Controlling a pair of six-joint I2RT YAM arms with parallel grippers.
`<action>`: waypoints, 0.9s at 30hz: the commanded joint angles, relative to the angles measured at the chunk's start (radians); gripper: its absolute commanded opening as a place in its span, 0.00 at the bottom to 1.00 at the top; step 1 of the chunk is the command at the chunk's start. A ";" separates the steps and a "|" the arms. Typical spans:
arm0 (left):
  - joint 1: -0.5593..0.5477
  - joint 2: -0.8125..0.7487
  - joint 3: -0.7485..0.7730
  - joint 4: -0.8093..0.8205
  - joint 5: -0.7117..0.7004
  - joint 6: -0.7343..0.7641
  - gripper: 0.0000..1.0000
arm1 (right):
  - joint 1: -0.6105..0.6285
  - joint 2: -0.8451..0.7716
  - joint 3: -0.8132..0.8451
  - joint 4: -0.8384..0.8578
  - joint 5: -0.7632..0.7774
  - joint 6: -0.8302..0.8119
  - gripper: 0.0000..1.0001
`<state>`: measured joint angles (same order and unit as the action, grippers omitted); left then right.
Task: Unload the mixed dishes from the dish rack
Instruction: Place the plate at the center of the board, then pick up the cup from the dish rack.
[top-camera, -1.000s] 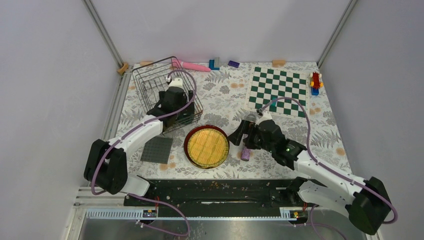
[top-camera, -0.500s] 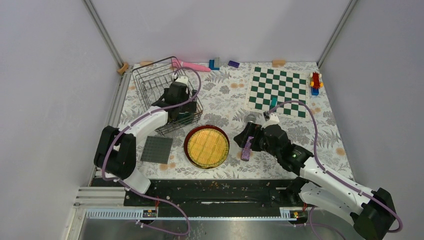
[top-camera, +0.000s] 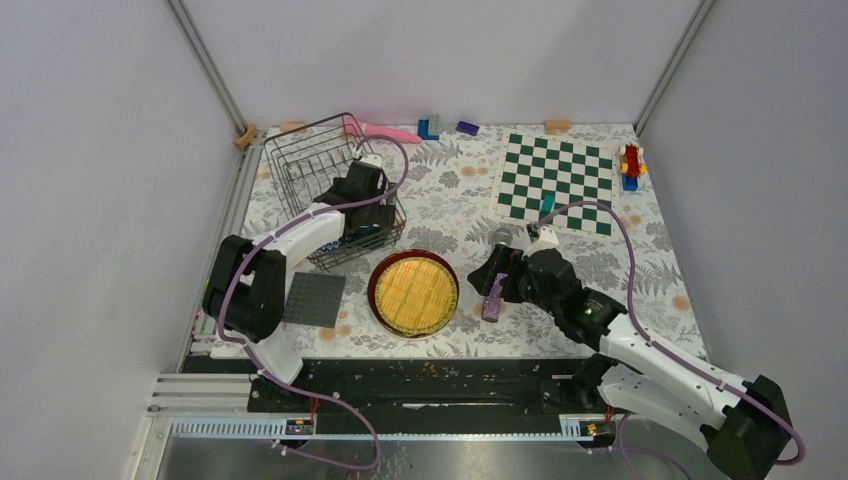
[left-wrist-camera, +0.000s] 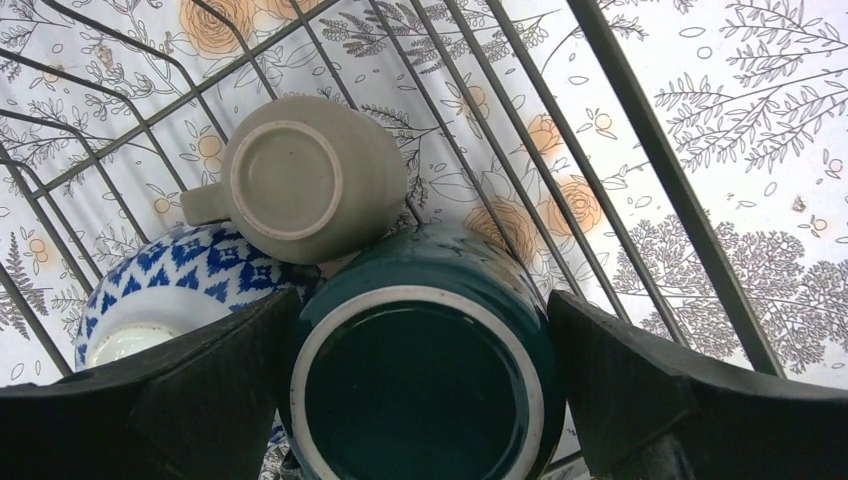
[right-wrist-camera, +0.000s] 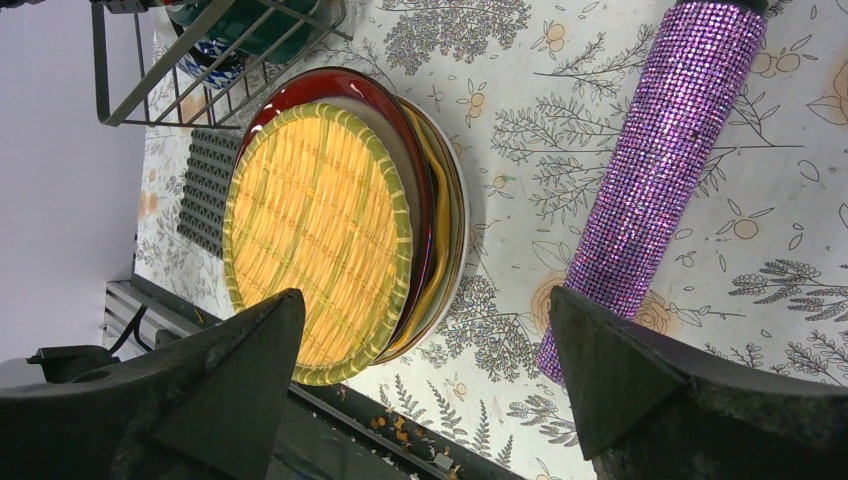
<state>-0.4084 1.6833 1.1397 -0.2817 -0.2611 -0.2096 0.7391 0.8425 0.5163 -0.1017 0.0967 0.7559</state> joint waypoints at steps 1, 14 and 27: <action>0.005 0.032 0.056 -0.022 -0.036 0.009 0.99 | 0.006 -0.003 0.011 0.002 0.036 -0.008 1.00; 0.005 0.065 0.071 -0.054 -0.060 0.003 0.99 | 0.006 0.003 0.011 0.002 0.051 -0.007 1.00; 0.005 0.101 0.097 -0.088 -0.048 -0.034 0.90 | 0.006 0.022 0.022 0.017 0.052 -0.003 1.00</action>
<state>-0.4084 1.7851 1.2118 -0.3405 -0.3031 -0.2253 0.7391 0.8600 0.5163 -0.1013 0.1154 0.7563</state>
